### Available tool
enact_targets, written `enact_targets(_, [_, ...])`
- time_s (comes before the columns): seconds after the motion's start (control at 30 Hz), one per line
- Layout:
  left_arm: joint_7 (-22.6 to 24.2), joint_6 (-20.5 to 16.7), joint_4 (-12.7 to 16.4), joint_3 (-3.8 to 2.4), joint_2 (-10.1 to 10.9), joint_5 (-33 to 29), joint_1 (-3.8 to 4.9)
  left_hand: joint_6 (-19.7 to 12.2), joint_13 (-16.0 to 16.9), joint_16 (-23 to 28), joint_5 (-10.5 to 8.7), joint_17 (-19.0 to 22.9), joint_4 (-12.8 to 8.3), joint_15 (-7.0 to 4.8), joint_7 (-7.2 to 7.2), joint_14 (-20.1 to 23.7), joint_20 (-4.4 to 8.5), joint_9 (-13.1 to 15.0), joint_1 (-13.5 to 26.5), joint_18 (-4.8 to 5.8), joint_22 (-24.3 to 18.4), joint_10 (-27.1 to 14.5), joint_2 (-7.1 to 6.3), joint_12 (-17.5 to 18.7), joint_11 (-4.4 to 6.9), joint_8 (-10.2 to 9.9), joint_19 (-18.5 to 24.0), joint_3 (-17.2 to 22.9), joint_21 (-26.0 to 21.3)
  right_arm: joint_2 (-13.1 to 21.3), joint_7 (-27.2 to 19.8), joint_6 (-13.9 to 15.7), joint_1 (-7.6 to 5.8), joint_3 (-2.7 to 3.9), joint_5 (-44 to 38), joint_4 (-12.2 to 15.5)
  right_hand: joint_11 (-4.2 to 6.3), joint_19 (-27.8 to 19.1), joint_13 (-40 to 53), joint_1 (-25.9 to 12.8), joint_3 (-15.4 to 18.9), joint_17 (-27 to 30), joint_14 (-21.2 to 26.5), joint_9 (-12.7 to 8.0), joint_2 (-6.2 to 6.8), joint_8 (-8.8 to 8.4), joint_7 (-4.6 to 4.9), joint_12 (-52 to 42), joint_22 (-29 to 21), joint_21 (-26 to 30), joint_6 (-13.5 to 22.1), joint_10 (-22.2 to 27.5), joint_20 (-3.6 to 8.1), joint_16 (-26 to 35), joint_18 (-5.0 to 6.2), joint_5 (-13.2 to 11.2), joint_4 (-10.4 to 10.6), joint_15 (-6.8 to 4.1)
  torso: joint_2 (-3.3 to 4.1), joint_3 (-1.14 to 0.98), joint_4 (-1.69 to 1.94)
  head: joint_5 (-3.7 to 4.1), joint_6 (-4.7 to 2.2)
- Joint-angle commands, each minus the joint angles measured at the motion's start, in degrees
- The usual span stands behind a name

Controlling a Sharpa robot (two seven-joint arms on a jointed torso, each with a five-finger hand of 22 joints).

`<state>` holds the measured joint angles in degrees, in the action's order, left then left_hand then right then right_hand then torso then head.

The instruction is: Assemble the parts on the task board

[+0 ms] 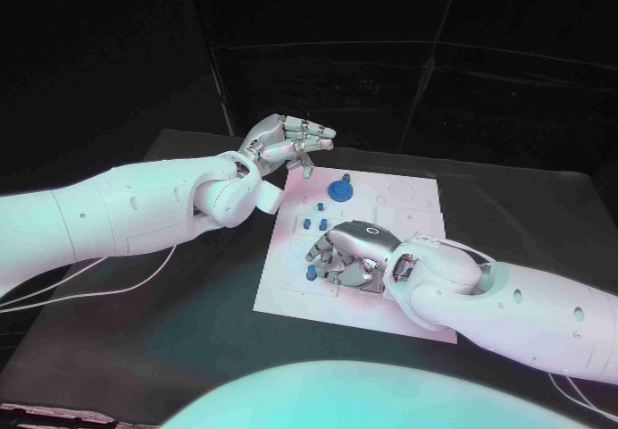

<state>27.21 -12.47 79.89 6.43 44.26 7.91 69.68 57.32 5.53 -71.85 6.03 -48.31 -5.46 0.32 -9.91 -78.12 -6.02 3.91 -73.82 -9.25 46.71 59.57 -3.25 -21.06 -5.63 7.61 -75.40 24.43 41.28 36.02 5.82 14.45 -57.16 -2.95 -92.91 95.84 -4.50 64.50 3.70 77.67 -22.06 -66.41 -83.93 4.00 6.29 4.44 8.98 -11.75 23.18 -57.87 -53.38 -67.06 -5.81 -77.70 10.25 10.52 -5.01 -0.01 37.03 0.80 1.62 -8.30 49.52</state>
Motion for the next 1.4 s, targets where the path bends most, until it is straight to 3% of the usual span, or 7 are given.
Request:
enact_targets(0.03, [0.1, 0.7, 0.0, -0.03, 0.0, -0.1, 0.1, -0.2, 0.1, -0.1, 0.09, 0.1, 0.0, 0.29, -0.05, 0.1, -0.1, 0.0, 0.1, -0.33, -0.1, -0.5, 0.17, -0.1, -0.02, 0.3, 0.1, 0.0, -0.2, 0.6, -0.4, 2.2, -0.07, 0.03, 0.2, 0.7, -0.35, -0.3, 0.0, -0.6, -0.3, 0.1, -1.9, -0.1, 0.1, -0.48, 0.34, 0.5, 0.1, -0.3, 0.0, 0.0, 0.2, -0.3, 0.32, 0.0, 0.0, -0.11, -0.01, -0.01, 0.02, 0.23, -0.14])
enact_targets(0.37, [0.1, 0.6, 0.0, -0.03, 0.5, -0.1, 0.09, -0.3, 0.1, -0.1, 0.09, 0.2, 0.0, 0.31, -0.06, 0.2, -0.13, 0.0, 0.1, -0.34, -0.1, -0.7, 0.2, -0.2, -0.05, 0.4, 0.1, 0.0, -0.3, 8.3, -2.6, 11.2, -1.55, 0.47, 17.3, 5.9, -0.48, -0.4, 0.5, -2.9, 0.0, -0.6, -2.0, 0.2, 0.57, 0.42, 0.9, 0.5, 0.1, -0.4, -2.2, -2.3, -0.21, -0.8, 0.36, 0.5, 1.3, 0.17, -0.24, 0.16, -0.05, 1.96, -1.11])
enact_targets(0.57, [0.1, 0.5, 0.2, -0.02, 0.9, -0.1, 0.09, -0.4, 0.1, -0.1, 0.09, 0.2, 0.0, 0.32, -0.06, 0.2, -0.13, 0.0, 0.1, -0.33, 0.0, -0.8, 0.18, -0.2, -0.05, 0.4, 0.1, 0.0, -0.2, 14.6, 0.1, 11.4, -3.42, 0.56, 30.4, 7.6, 2.43, 2.1, 6.6, -8.5, 4.8, -4.4, -3.0, 1.4, 0.9, 3.76, -1.86, -8.9, 3.5, -2.5, -7.2, -11.8, 1.44, -3.2, -0.05, 4.5, 5.3, -2.14, -0.28, 0.29, -0.33, 4.52, -1.9])
enact_targets(0.7, [0.1, 0.4, 0.3, -0.01, 1.0, -0.1, 0.09, -0.4, 0.1, -0.1, 0.09, 0.2, 0.0, 0.32, -0.06, 0.2, -0.13, 0.0, 0.1, -0.33, 0.0, -0.8, 0.18, -0.2, -0.05, 0.4, 0.1, 0.0, -0.2, 18.4, 3.1, 10.3, -3.83, 0.55, 32.6, 8.4, 4.93, 5.4, 45.3, -8.4, 10.7, -10.9, -4.1, 4.2, -1.01, 8.83, -3.72, -46.4, 9.0, -5.7, -7.4, -10.9, 4.24, -7.0, -0.65, 10.4, 7.1, -3.22, -0.34, 0.4, -0.5, 6.3, -2.05])
enact_targets(0.83, [-0.1, 0.0, 0.4, -0.01, 1.2, -0.1, 0.09, -0.4, 0.1, -0.1, 0.09, 0.2, 0.0, 0.32, -0.07, 0.2, -0.13, 0.0, 0.1, -0.34, -0.1, -0.8, 0.17, -0.3, -0.05, 0.4, 0.1, 0.0, -0.3, 21.6, 7.1, 9.9, -3.96, 0.51, 29.9, 9.7, 3.87, 6.5, 65.9, -10.4, 15.4, -16.2, -4.8, 6.8, -1.12, 12.61, -3.71, -63.8, 12.2, -7.2, -5.4, -14.2, 2.95, -9.4, -1.59, 11.3, 9.6, -3.22, -0.37, 0.4, -0.95, 7.74, -1.91])
enact_targets(1.07, [-0.2, -0.4, 0.9, 0.0, 1.7, -0.1, 0.09, -0.4, 0.1, -0.1, 0.09, 0.2, 0.0, 0.32, -0.06, 0.2, -0.13, 0.0, 0.1, -0.33, 0.0, -0.8, 0.17, -0.3, -0.05, 0.4, 0.1, 0.0, -0.2, 25.2, 15.0, 10.1, -3.93, 0.37, 22.7, 10.8, 3.84, 7.7, 74.5, -11.0, 21.3, -19.3, -5.3, 9.7, -0.05, 16.6, -3.7, -70.3, 15.3, -8.9, -2.7, -16.7, 3.02, -10.7, -1.89, 10.8, 11.9, -3.17, -0.46, 0.46, -1.88, 9.57, -1.57])
enact_targets(1.4, [0.0, -0.4, 1.2, 0.0, 2.1, -0.1, 0.09, -0.3, 0.1, -0.1, 0.09, 0.2, 0.0, 0.32, -0.06, 0.2, -0.13, 0.0, 0.1, -0.32, 0.0, -0.8, 0.17, -0.3, -0.05, 0.4, 0.1, 0.0, -0.2, 26.1, 20.4, 8.6, -3.05, -0.56, 13.0, 12.0, 3.63, 7.9, 77.1, -11.1, 27.1, -20.4, -5.4, 11.9, 0.23, 19.76, -3.66, -71.9, 15.9, -9.3, 0.1, -17.6, 2.87, -11.1, -1.98, 12.5, 16.8, -3.04, -0.44, 0.46, -1.8, 10.47, -1.14])
